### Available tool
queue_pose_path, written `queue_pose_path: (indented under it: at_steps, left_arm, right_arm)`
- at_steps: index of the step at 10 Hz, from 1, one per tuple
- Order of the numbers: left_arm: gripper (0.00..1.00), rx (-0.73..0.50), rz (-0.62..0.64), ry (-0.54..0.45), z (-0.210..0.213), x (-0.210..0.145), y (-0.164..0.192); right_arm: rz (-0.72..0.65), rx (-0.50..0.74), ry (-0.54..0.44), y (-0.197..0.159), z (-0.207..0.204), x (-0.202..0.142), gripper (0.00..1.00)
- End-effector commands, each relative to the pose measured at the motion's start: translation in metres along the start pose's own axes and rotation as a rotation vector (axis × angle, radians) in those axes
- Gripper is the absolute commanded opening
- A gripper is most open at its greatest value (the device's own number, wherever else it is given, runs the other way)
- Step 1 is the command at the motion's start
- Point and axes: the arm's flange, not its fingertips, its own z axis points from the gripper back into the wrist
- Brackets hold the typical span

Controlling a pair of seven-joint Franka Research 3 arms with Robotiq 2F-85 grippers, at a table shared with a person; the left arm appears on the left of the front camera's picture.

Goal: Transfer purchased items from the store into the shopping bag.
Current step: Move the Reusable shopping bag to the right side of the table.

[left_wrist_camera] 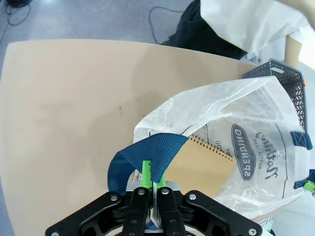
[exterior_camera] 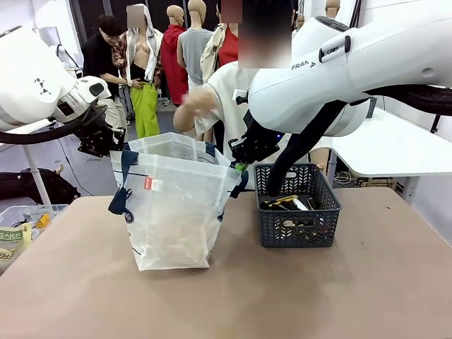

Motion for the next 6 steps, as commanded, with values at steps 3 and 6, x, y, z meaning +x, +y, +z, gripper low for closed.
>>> queue_pose_path:
  at_steps: [3,6]
  left_arm:
    - [0.00,0.002,0.005,-0.005,0.0014,0.0019,0.0032]
    - [0.00,0.002,0.005,-0.005,0.0014,0.0019,0.0032]
  right_arm:
    - [-0.002,0.000,0.000,-0.0009,0.0001,0.0000,0.00]
    - [-0.002,0.000,0.000,-0.0009,0.0001,0.0000,0.00]
